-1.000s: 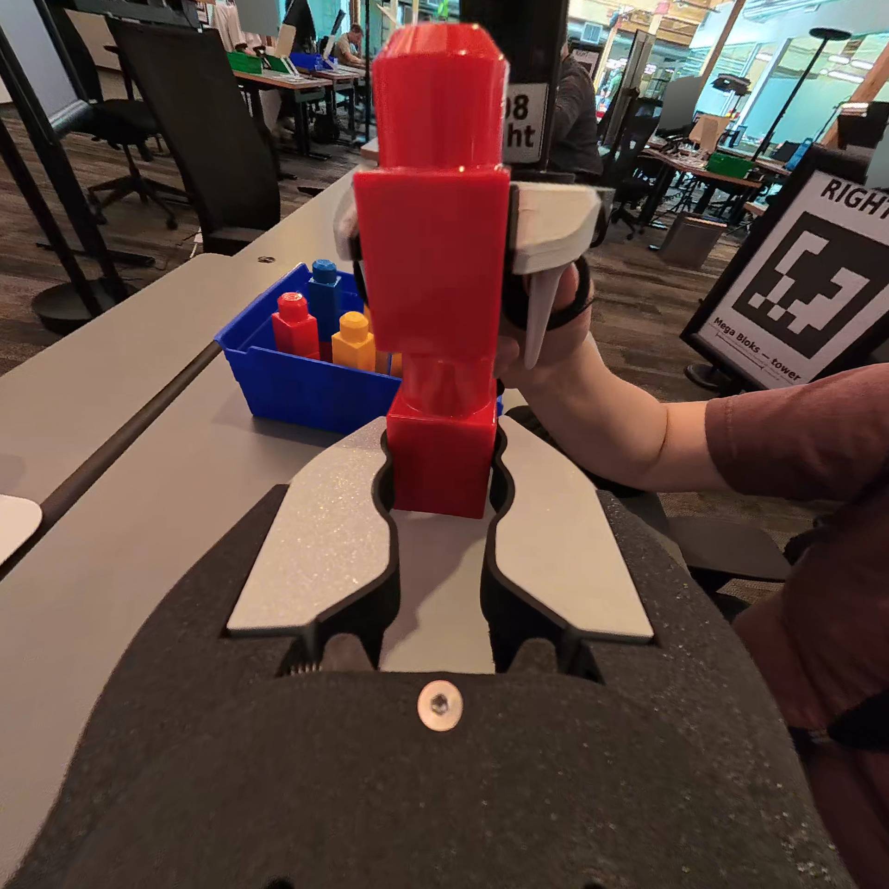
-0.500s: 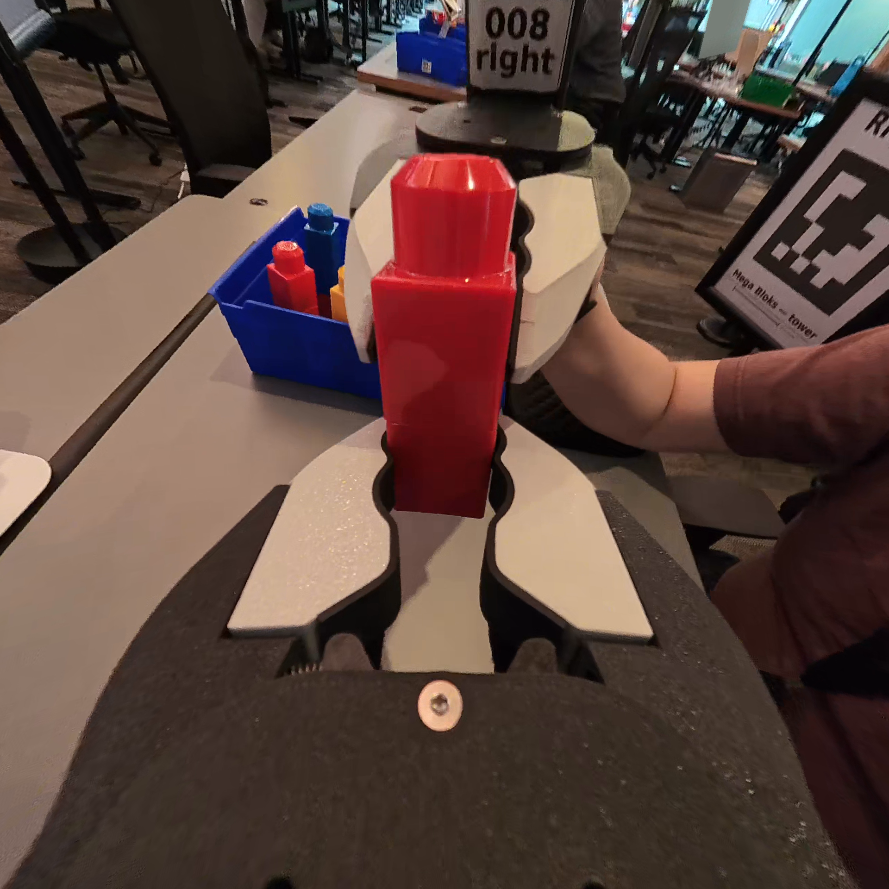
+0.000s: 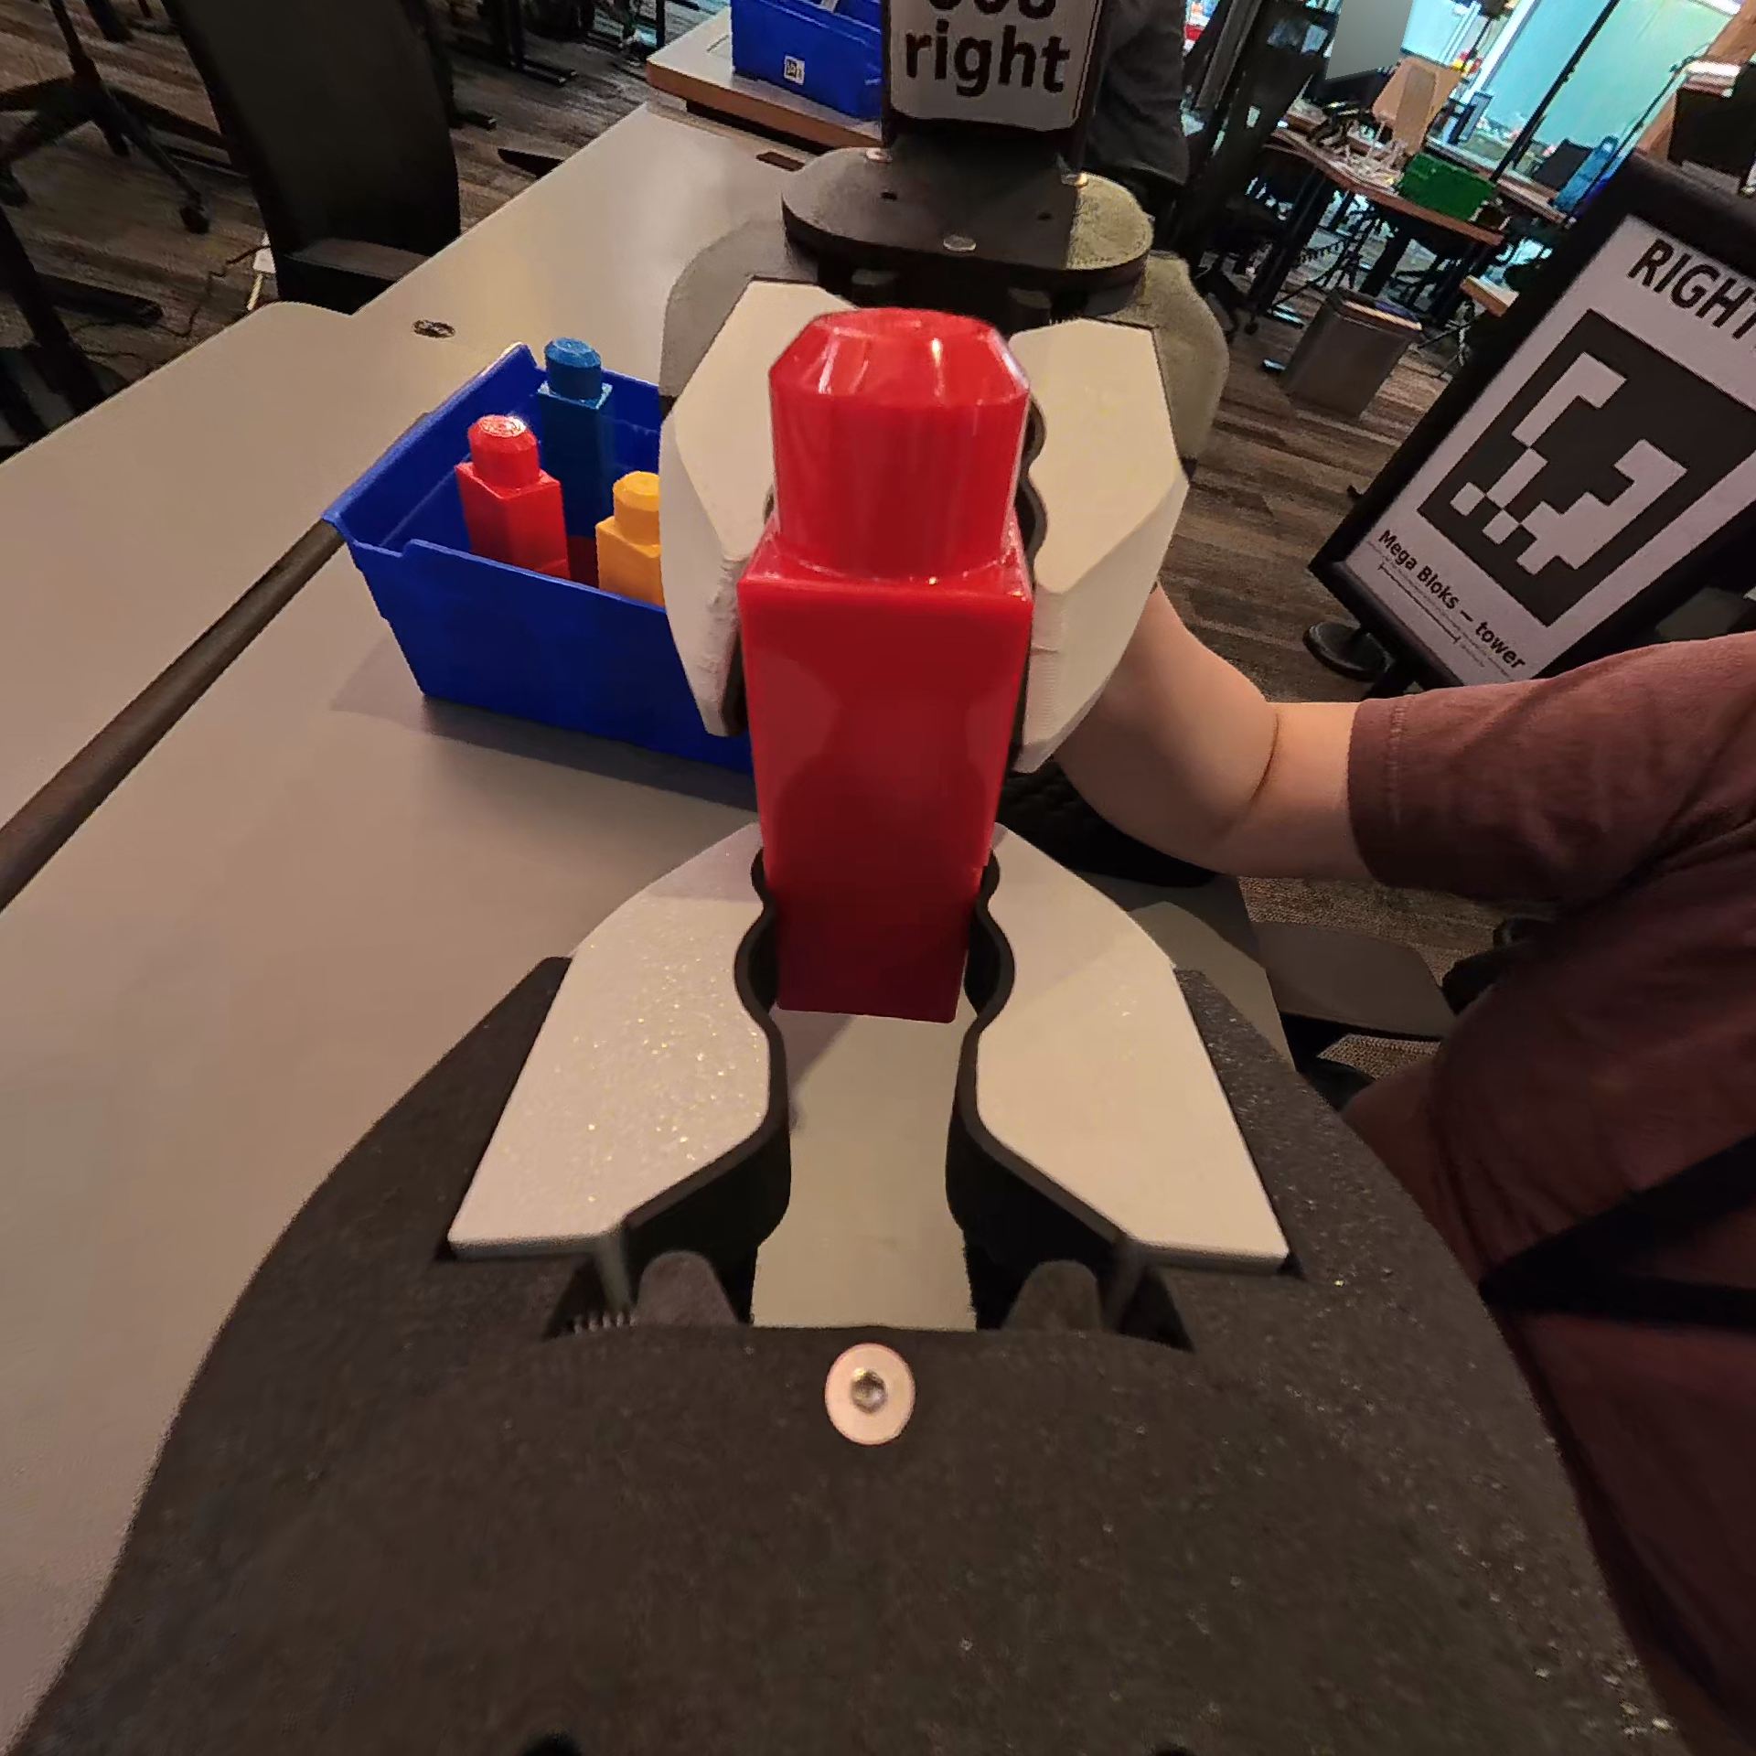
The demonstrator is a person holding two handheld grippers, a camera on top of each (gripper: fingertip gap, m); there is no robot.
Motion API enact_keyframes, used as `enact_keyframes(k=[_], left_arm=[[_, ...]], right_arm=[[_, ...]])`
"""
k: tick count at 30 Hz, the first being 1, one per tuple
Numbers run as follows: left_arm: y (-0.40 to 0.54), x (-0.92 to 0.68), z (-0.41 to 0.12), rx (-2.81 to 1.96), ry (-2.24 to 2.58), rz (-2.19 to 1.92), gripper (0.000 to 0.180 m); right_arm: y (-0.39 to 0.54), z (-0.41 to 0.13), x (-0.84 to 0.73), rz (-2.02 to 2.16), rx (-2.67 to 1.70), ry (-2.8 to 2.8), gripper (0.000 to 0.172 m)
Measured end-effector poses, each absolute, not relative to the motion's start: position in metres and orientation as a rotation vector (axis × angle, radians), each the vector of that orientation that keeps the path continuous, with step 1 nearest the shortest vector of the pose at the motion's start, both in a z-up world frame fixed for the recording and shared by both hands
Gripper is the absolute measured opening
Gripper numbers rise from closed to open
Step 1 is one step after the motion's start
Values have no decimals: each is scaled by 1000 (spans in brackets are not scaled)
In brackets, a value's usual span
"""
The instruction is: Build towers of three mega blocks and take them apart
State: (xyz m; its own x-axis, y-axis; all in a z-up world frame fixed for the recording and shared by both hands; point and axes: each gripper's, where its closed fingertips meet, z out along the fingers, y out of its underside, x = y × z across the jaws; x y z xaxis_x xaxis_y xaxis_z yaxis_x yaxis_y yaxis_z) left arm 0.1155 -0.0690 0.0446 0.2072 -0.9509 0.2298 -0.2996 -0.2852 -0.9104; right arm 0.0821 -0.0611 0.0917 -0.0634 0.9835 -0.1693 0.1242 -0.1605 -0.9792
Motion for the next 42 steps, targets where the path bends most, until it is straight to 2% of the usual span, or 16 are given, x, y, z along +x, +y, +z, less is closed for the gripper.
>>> enact_keyframes(k=[5,6,7,8,11,16,19,29,31,34,36,38,42], left_arm=[[-69,113,50,-1688,1167,-1143,36],[-68,109,52,-1690,1161,-1145,36],[-61,101,52,-1714,1148,-1081,36],[-54,90,51,-1736,1136,-983,36],[-44,51,66,-1749,1062,-830,36],[-39,-8,88,-1768,914,-673,36],[-42,-20,97,-1752,866,-714,36],[-41,-19,90,-1811,857,-733,36],[-42,-18,87,-1822,872,-740,36],[-41,-16,85,-1827,878,-740,36],[-40,-13,84,-1829,878,-755,36],[-40,-9,83,-1826,881,-778,36],[-40,17,81,-1781,903,-919,36]], right_arm=[[-59,101,78,1348,-1314,-1212,37],[-54,106,78,1304,-1285,-1175,47],[-50,111,80,1267,-1264,-1138,69],[-47,115,84,1254,-1263,-1118,73],[-25,94,96,1175,-1456,-1102,59],[7,-41,100,747,-2070,-1324,60],[18,-90,97,514,-2193,-1394,63],[23,-151,109,173,-2300,-1563,48],[19,-154,109,199,-2311,-1595,37],[18,-145,110,244,-2304,-1599,37],[21,-116,105,368,-2239,-1510,37],[24,-64,98,572,-2107,-1344,36],[6,84,103,1082,-1538,-966,36]])
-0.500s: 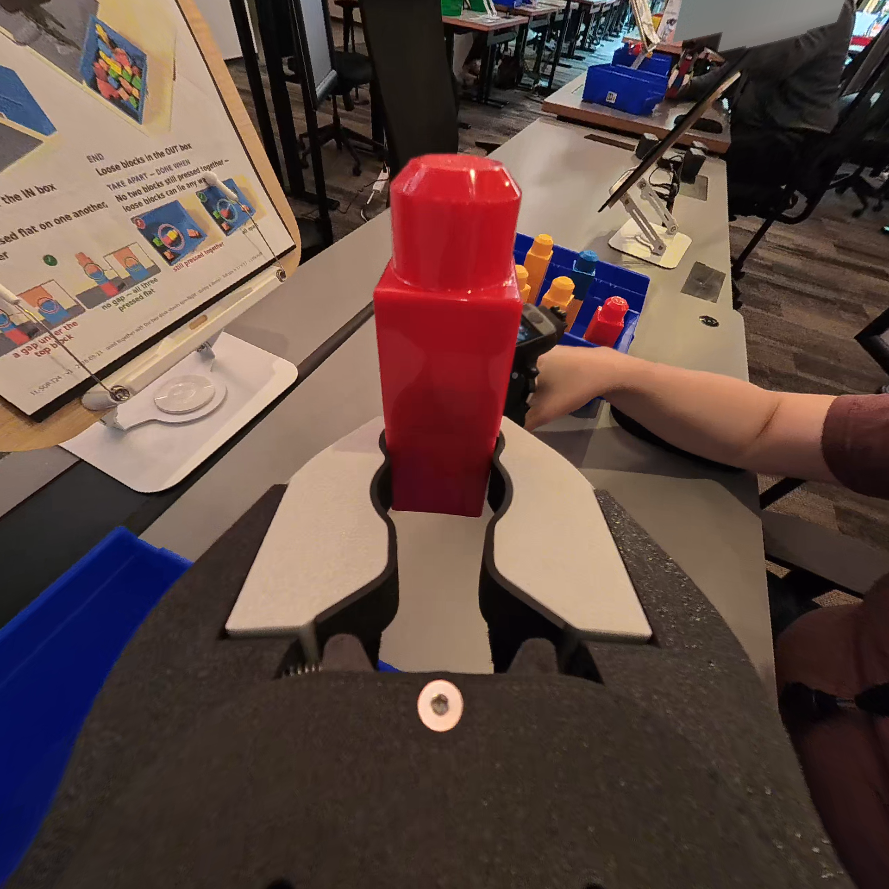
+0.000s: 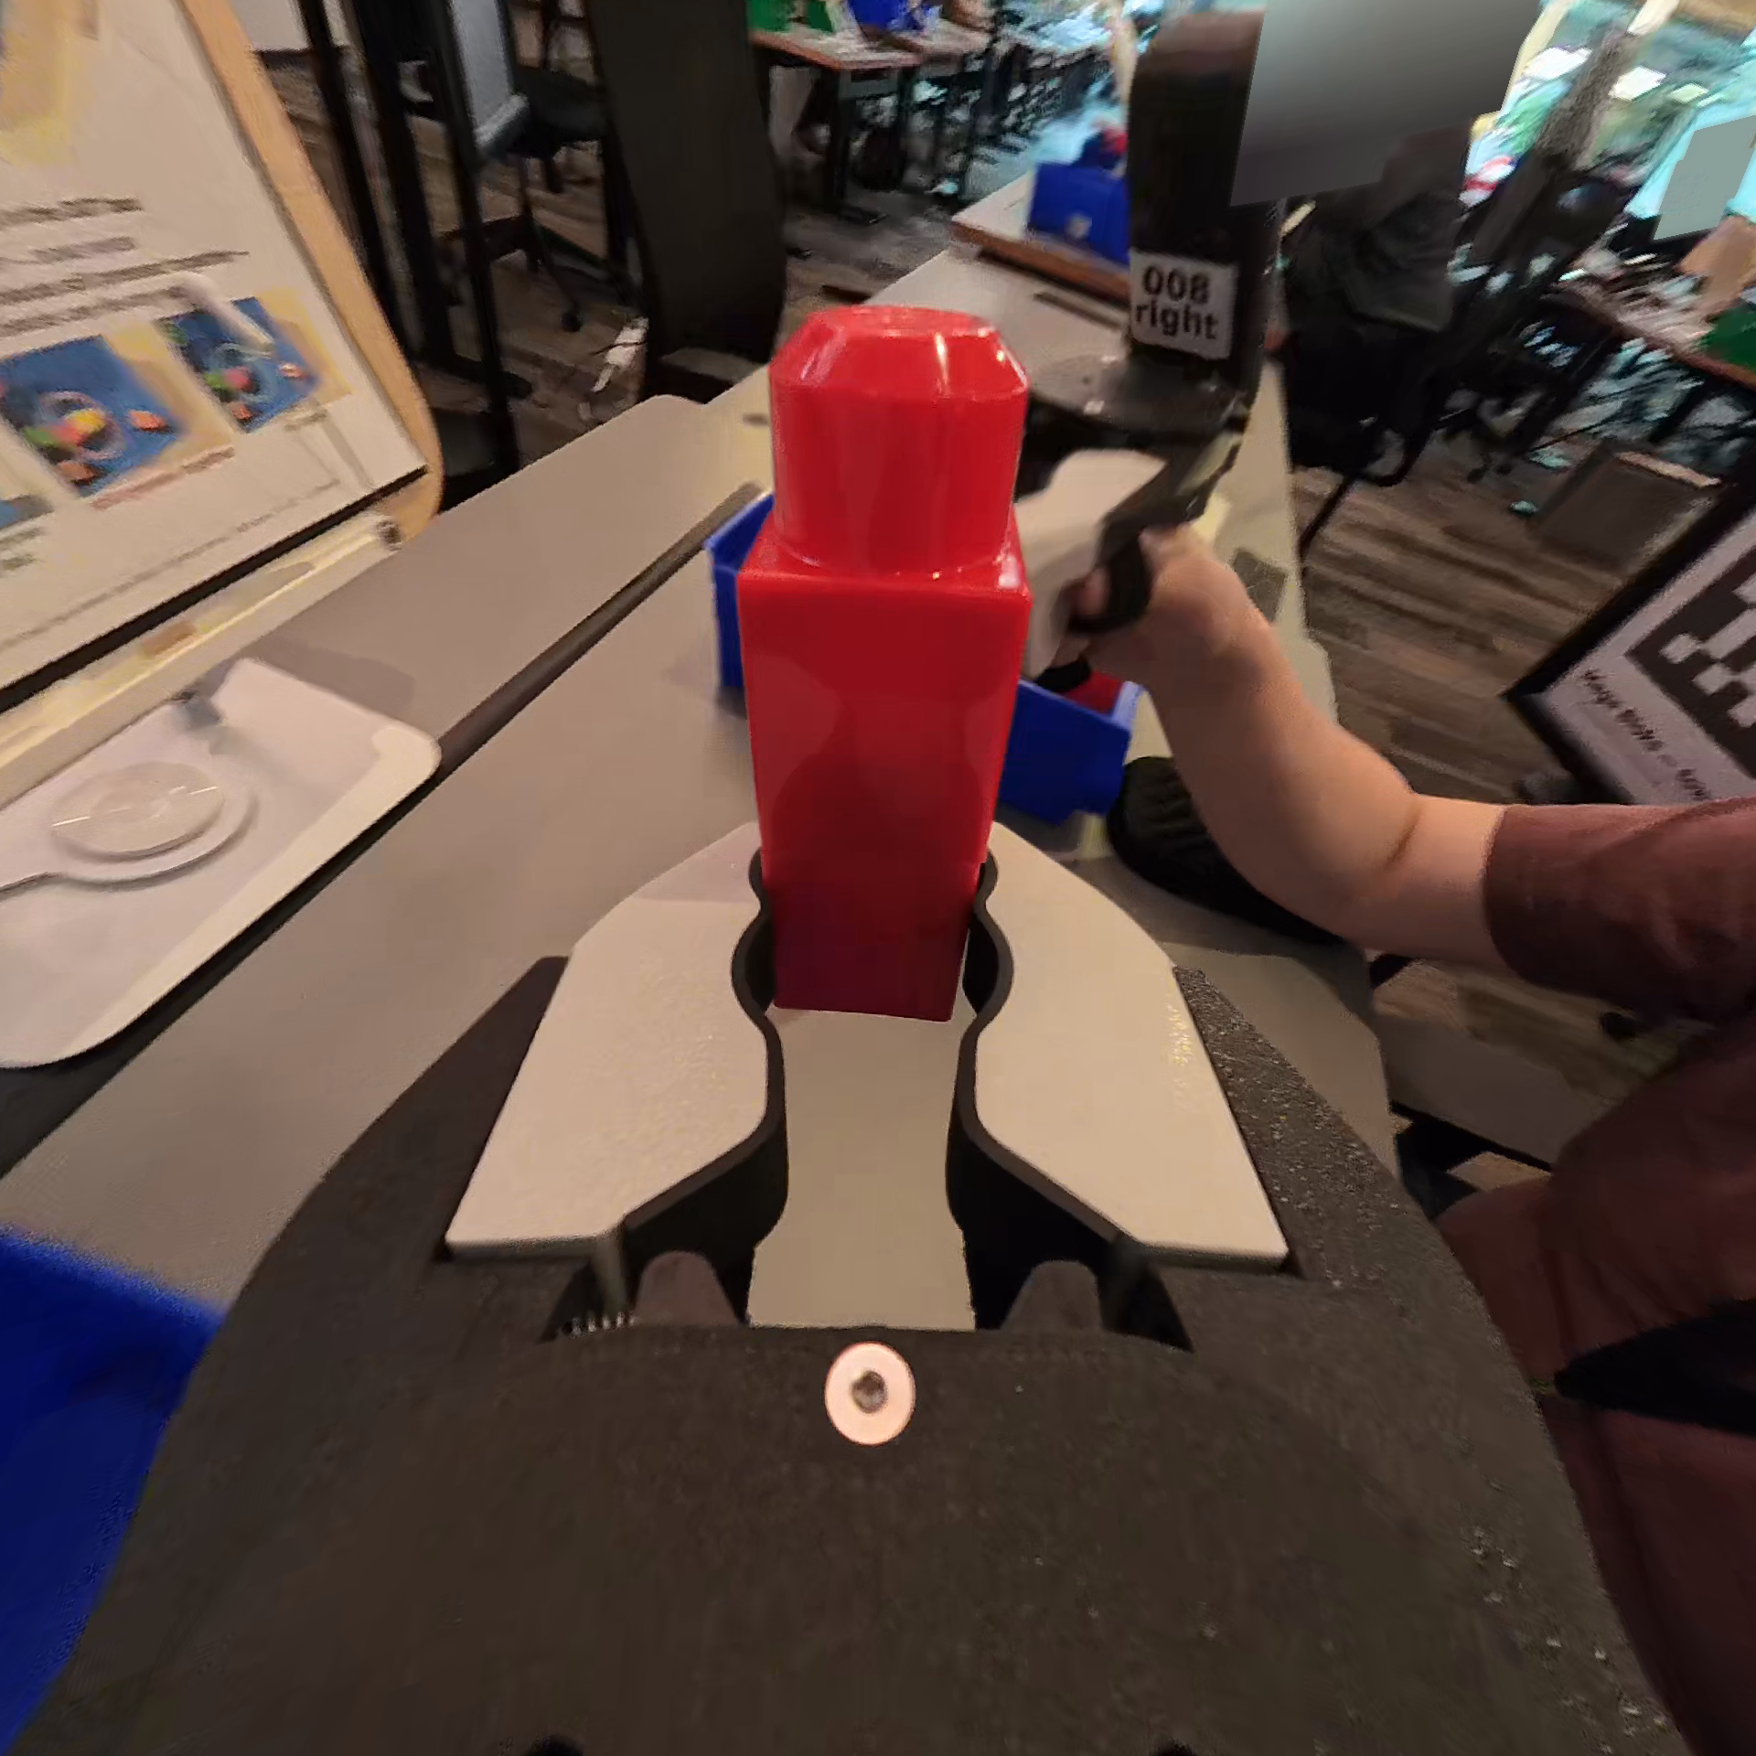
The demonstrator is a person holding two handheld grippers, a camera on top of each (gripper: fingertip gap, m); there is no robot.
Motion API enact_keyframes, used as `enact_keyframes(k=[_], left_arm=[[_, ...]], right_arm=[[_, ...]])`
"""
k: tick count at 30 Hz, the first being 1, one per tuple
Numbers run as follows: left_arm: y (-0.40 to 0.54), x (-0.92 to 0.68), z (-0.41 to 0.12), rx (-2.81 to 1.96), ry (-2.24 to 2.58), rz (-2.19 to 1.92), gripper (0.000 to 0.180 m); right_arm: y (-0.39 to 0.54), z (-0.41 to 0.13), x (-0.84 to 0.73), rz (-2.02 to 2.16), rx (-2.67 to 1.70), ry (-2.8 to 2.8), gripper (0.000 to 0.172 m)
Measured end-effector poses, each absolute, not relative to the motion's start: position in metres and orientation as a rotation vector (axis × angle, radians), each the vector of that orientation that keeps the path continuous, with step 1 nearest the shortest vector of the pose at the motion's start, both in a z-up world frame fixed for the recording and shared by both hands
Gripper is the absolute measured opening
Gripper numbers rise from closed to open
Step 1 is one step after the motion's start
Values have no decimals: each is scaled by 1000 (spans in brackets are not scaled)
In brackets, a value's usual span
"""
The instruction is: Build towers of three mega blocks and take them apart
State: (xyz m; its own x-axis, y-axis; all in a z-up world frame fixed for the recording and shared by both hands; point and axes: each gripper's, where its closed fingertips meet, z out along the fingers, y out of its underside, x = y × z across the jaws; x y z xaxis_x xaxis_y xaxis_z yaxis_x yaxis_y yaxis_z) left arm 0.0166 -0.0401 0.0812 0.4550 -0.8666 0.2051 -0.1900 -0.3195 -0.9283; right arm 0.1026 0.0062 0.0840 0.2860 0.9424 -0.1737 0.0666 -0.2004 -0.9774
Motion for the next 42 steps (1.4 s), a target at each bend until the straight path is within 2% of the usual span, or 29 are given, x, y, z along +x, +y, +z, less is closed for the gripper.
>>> enact_keyframes(k=[2,5,8,14,31,40,42], left_arm=[[-43,42,79,-1728,939,-1040,36],[-51,83,57,-1732,1031,-1166,36],[-55,112,36,-1759,1110,-1152,36],[-59,120,30,-1769,1162,-1084,36],[-75,117,40,-1746,1206,-1222,35],[-75,110,35,-1794,1246,-1140,36],[-74,109,29,-1823,1259,-1105,36]], right_arm=[[-21,142,120,1340,-1253,-852,36],[-37,172,136,1557,-1111,-744,36],[-37,163,126,1569,-1154,-763,36],[-34,142,104,1546,-1216,-818,36],[-47,126,89,1487,-1268,-971,36],[-49,120,88,1461,-1314,-1038,36],[-45,123,89,1397,-1296,-1013,48]])
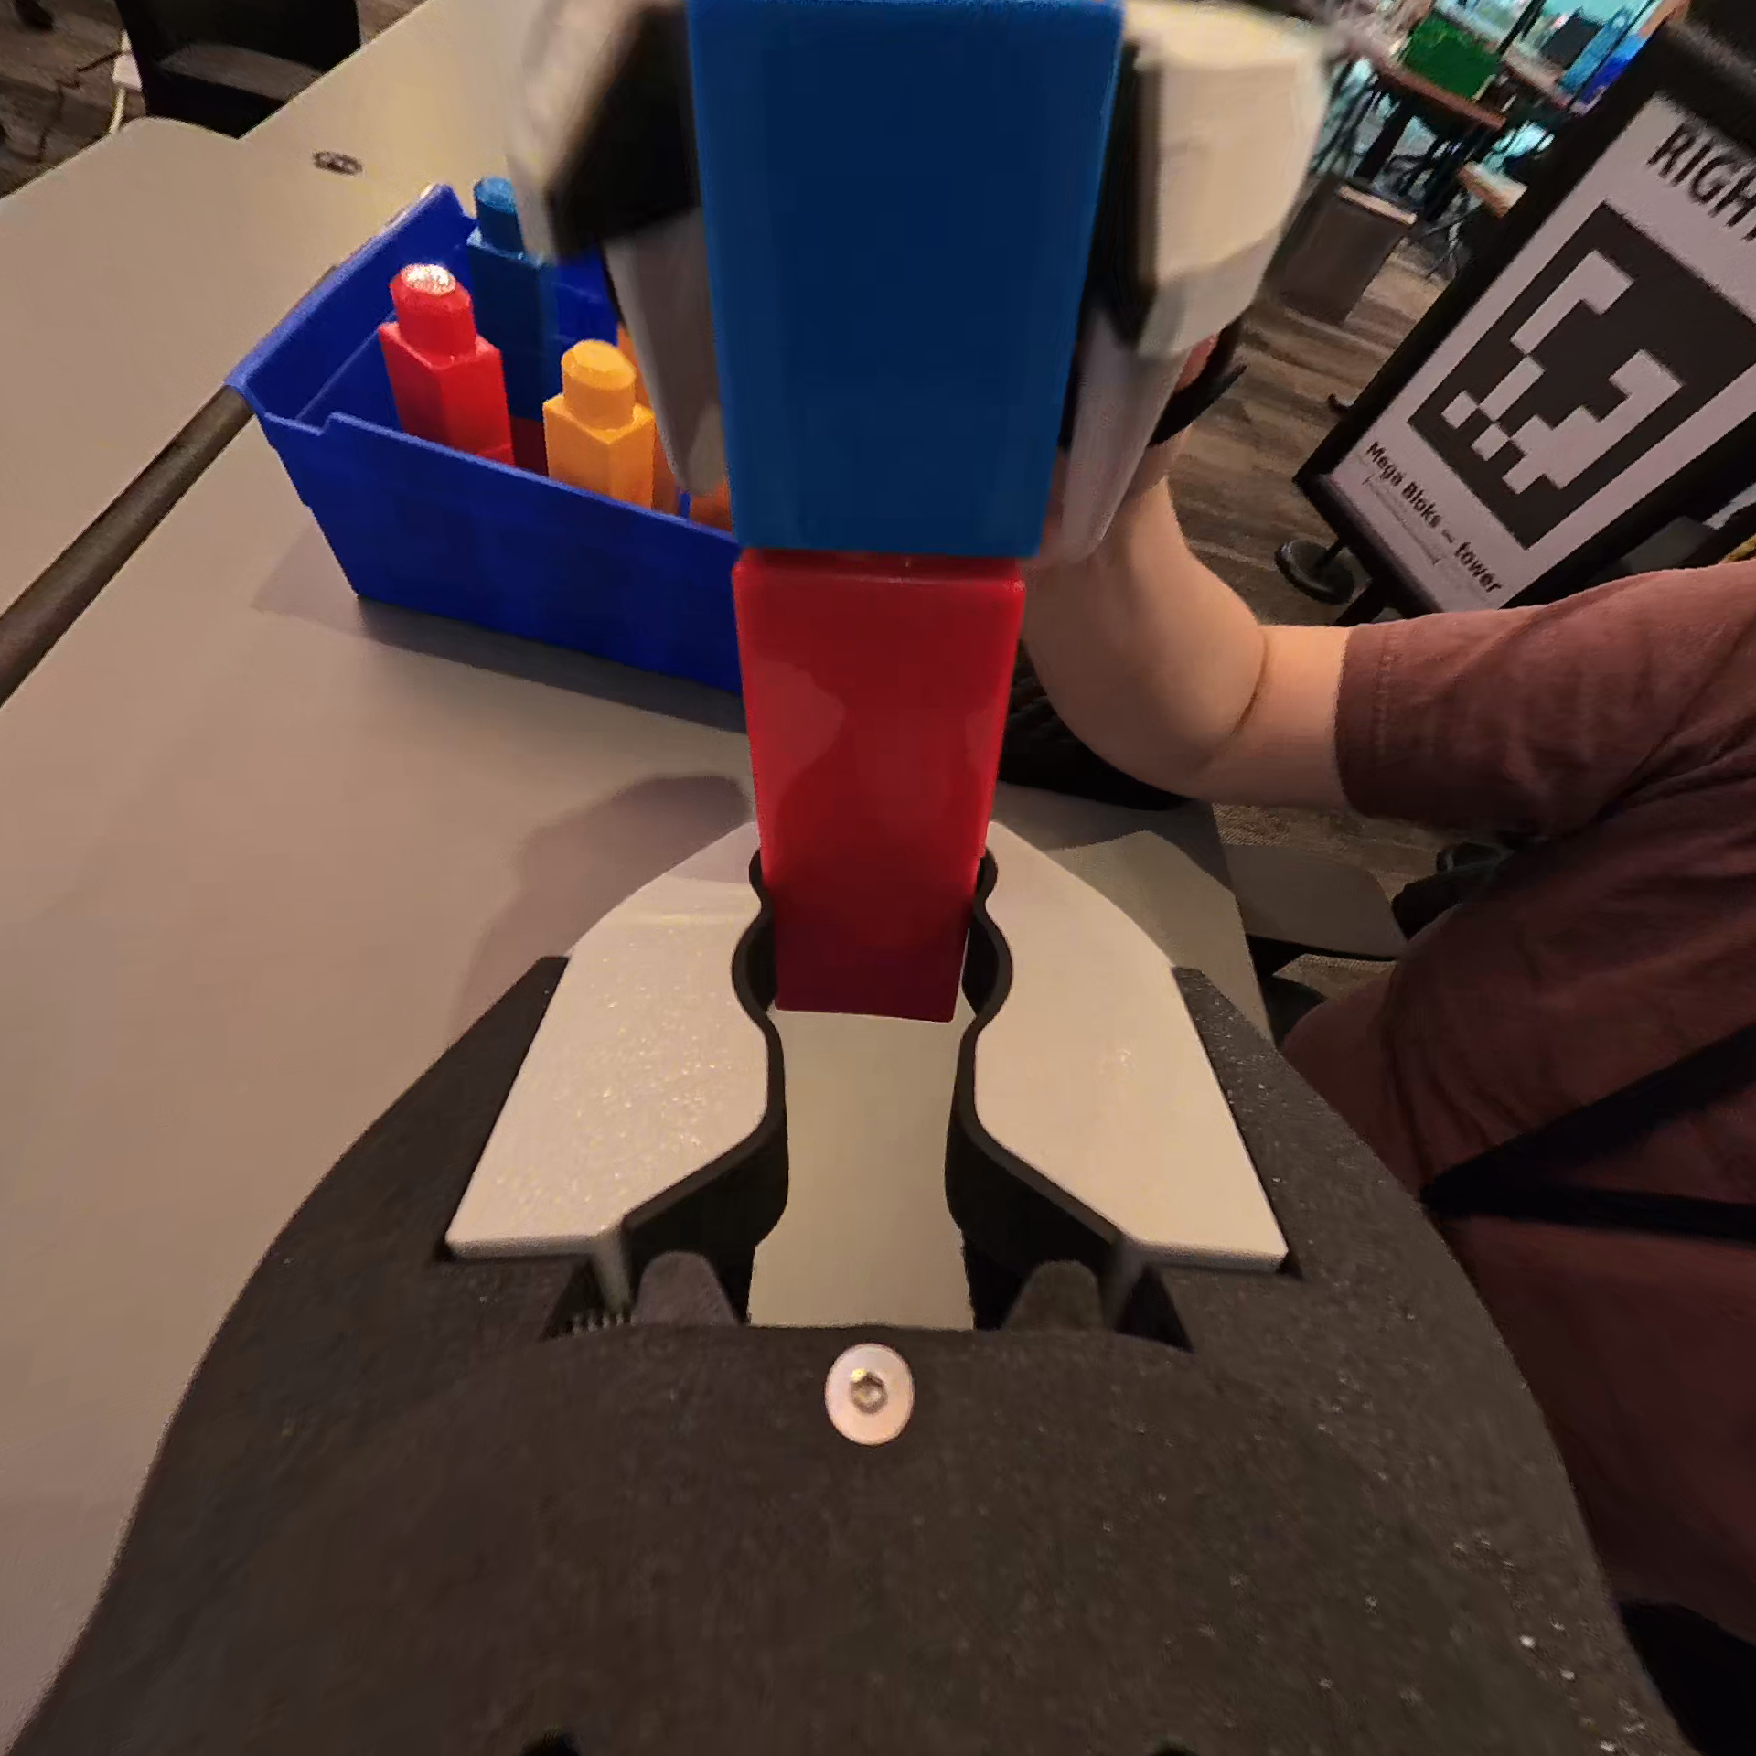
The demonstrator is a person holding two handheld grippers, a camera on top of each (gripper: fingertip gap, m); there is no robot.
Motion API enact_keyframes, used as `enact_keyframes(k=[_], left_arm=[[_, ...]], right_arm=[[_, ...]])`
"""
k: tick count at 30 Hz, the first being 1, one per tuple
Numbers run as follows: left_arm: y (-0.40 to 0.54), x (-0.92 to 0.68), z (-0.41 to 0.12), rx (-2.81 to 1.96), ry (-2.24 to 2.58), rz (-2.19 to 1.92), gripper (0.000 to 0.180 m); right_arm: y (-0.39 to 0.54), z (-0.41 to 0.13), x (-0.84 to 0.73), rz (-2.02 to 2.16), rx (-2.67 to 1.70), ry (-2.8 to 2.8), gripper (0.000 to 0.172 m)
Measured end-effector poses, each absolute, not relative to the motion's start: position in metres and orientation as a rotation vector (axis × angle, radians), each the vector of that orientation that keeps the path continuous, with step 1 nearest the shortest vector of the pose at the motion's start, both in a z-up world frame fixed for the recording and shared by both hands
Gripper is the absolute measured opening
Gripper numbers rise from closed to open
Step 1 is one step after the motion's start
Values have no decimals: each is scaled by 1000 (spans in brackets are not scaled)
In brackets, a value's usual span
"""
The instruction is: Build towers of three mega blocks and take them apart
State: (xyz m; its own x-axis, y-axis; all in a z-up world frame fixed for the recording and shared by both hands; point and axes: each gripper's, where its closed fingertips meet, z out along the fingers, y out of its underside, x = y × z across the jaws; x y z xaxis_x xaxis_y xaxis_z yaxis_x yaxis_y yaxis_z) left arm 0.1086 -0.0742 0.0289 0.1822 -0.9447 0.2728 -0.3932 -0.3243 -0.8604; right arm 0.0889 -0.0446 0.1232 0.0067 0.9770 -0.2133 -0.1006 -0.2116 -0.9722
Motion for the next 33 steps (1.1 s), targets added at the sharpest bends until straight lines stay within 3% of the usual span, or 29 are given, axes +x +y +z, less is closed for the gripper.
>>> enact_keyframes(k=[4,33], left_arm=[[-77,114,27,-1831,1259,-1157,36],[-80,112,9,-1937,1321,-1137,35]], right_arm=[[-45,122,91,1424,-1316,-1025,37],[-48,99,89,1444,-1436,-1127,37]])
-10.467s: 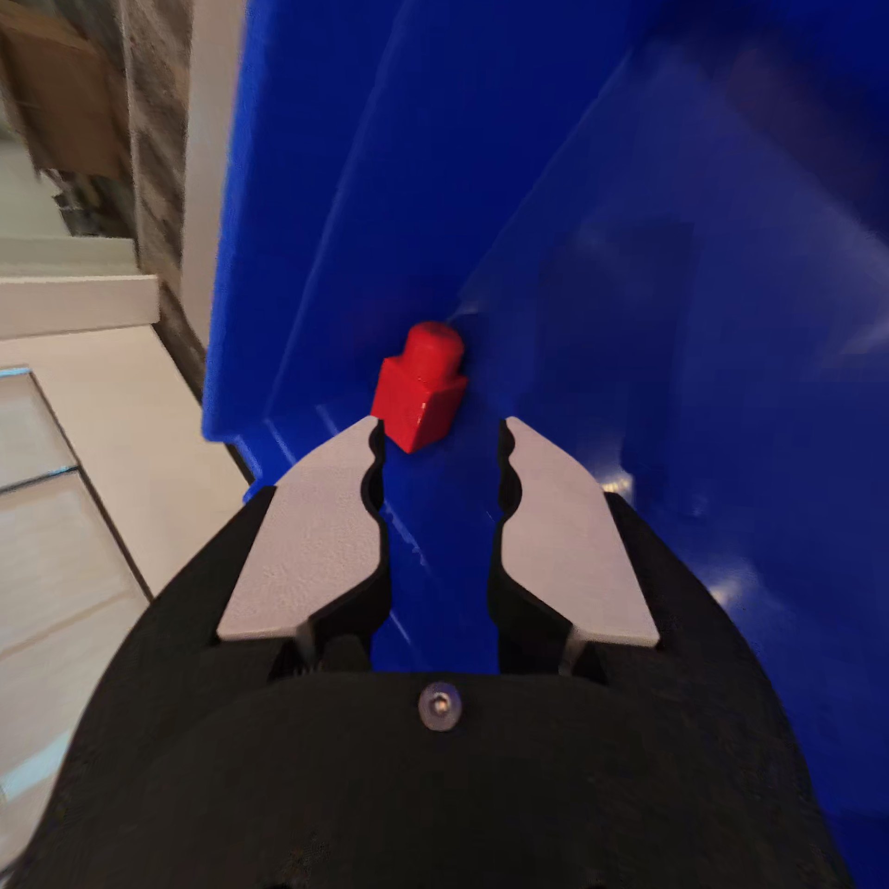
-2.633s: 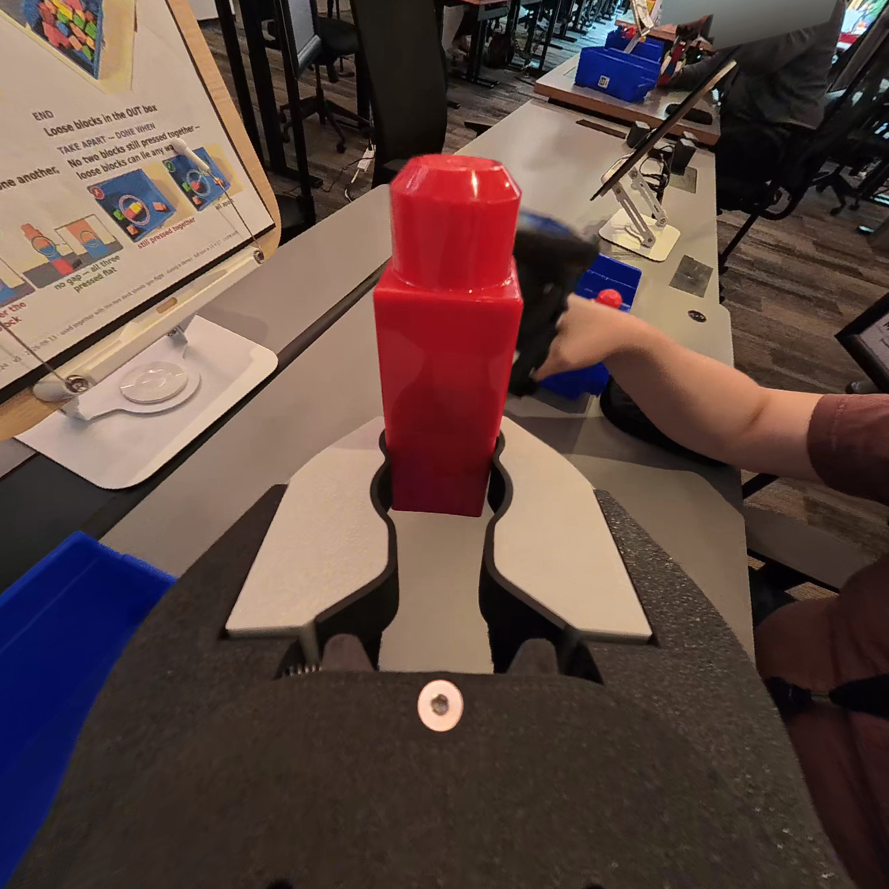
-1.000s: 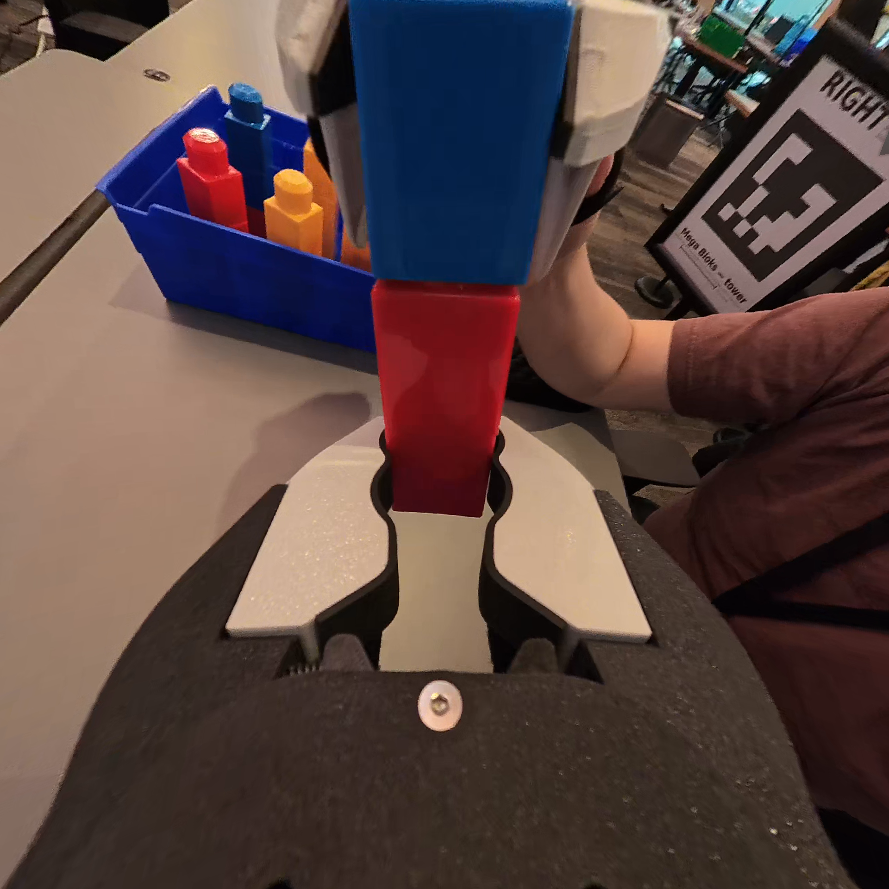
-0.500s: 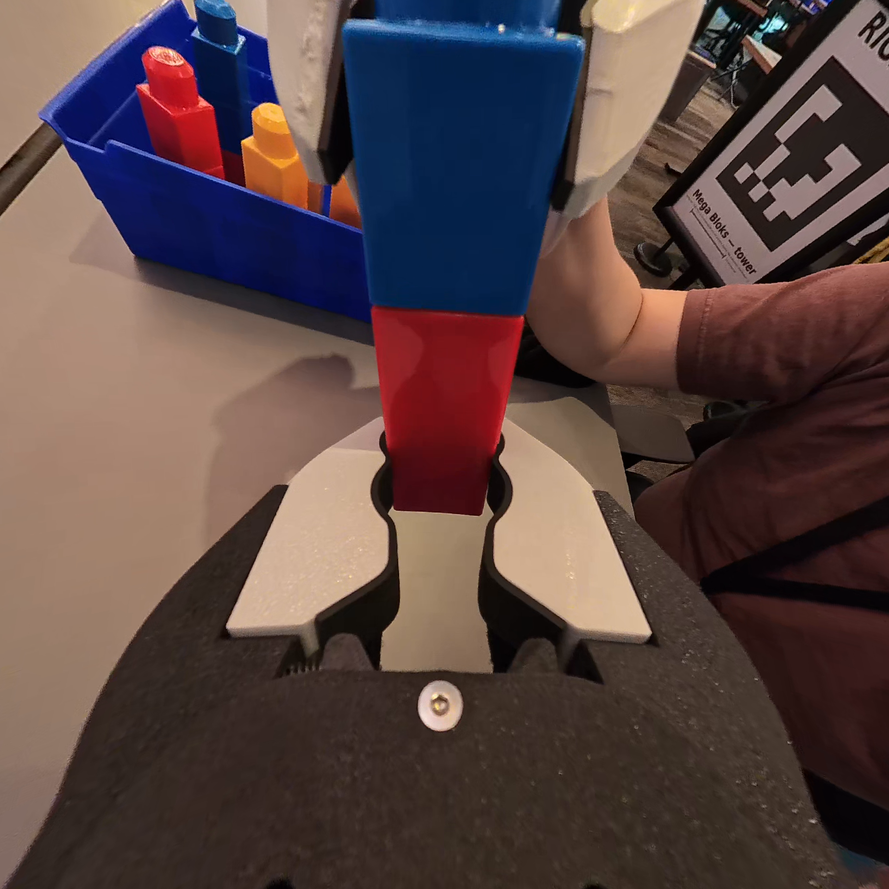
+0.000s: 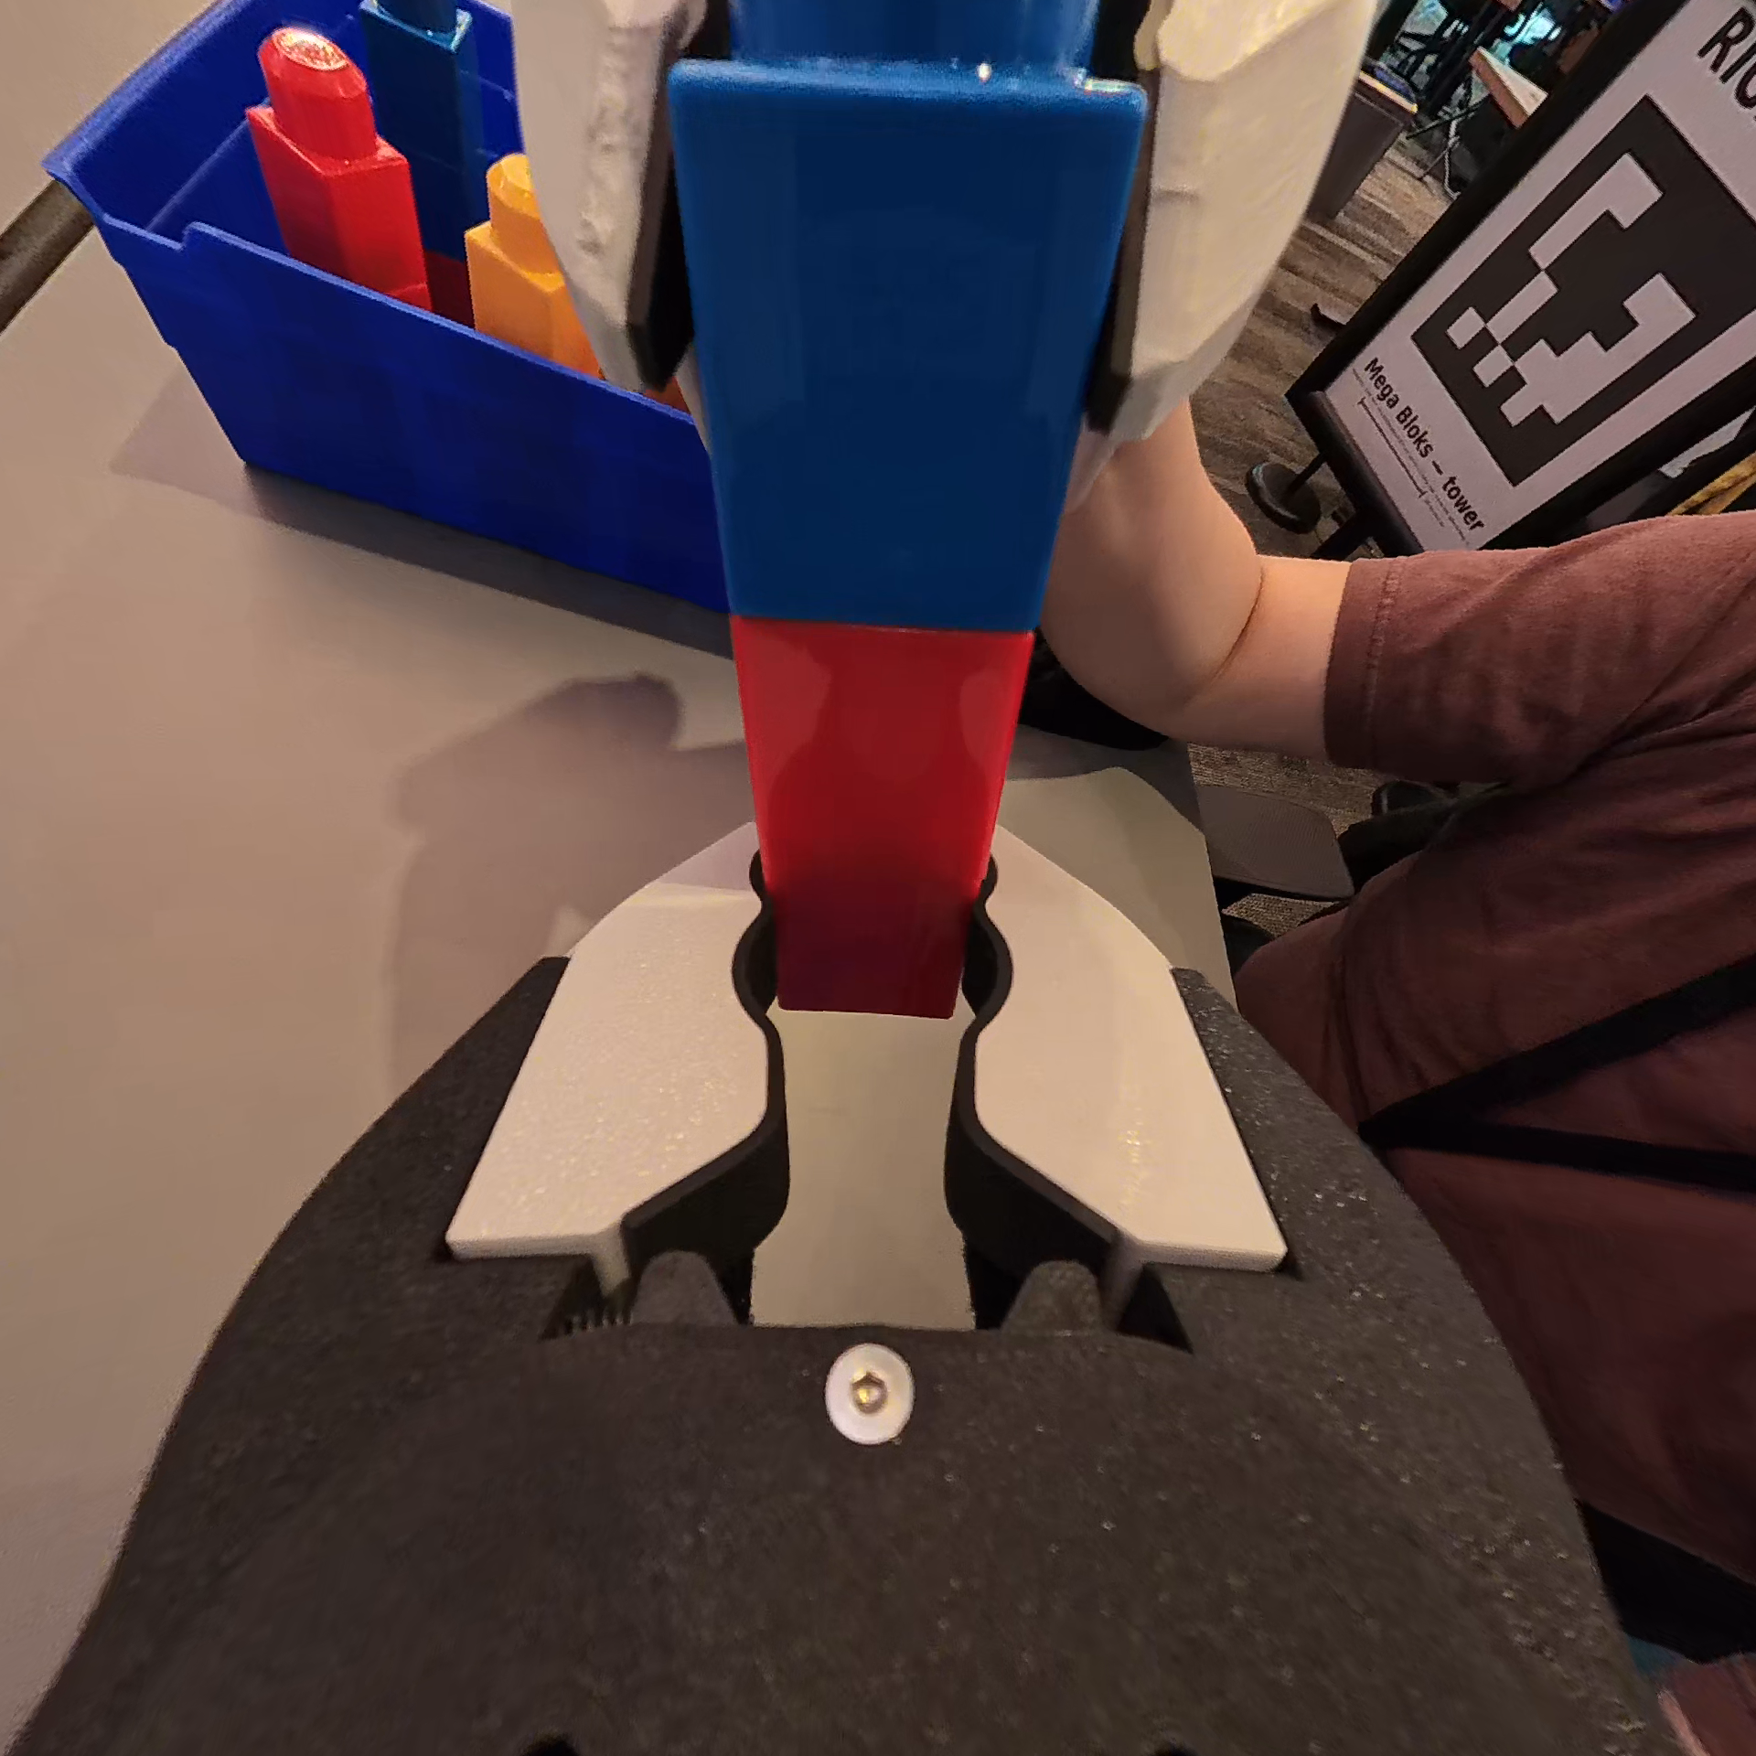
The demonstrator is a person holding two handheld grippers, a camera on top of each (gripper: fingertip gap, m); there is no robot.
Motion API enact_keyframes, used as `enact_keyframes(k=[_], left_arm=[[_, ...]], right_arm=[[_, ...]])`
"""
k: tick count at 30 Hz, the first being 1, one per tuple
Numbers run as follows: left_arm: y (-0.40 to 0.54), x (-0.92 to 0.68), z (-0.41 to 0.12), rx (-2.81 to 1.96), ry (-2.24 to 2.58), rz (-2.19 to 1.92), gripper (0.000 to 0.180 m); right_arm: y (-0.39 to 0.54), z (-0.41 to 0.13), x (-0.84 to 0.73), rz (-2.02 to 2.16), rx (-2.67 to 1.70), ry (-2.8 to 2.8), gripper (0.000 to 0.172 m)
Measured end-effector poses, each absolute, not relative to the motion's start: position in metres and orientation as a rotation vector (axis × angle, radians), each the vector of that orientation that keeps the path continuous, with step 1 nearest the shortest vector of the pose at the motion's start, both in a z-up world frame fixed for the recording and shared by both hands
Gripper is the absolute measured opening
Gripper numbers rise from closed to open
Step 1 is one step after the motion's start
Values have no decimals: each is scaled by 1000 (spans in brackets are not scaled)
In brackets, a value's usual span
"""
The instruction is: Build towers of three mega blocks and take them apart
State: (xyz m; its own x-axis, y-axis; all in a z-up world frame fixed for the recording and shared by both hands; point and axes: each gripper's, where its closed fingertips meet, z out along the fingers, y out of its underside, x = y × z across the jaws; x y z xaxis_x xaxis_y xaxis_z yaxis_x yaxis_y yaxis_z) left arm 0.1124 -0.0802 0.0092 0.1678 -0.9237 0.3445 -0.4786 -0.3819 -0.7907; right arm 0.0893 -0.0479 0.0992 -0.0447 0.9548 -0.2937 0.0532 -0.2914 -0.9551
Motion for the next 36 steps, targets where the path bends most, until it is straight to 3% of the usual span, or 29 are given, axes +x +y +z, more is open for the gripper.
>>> enact_keyframes(k=[11,13,21,23,25,26,29,36], left_arm=[[-79,112,19,-1900,1277,-1176,36],[-77,109,30,-1864,1233,-1202,36],[-70,92,41,-1843,1193,-1102,36],[-73,94,39,-1845,1219,-1089,36],[-78,98,36,-1845,1252,-1097,36],[-81,99,38,-1834,1263,-1106,37],[-100,102,62,-1721,1280,-1232,55],[-162,84,110,-1485,1409,-1350,71]], right_arm=[[-47,106,87,1452,-1367,-1098,37],[-45,108,88,1433,-1365,-1090,53],[-62,84,76,1468,-1434,-1258,57],[-66,79,72,1487,-1426,-1295,56],[-70,77,72,1510,-1401,-1334,36],[-72,79,74,1532,-1390,-1342,36],[-84,97,87,1674,-1285,-1349,36],[-172,152,162,2165,-646,-1632,36]])
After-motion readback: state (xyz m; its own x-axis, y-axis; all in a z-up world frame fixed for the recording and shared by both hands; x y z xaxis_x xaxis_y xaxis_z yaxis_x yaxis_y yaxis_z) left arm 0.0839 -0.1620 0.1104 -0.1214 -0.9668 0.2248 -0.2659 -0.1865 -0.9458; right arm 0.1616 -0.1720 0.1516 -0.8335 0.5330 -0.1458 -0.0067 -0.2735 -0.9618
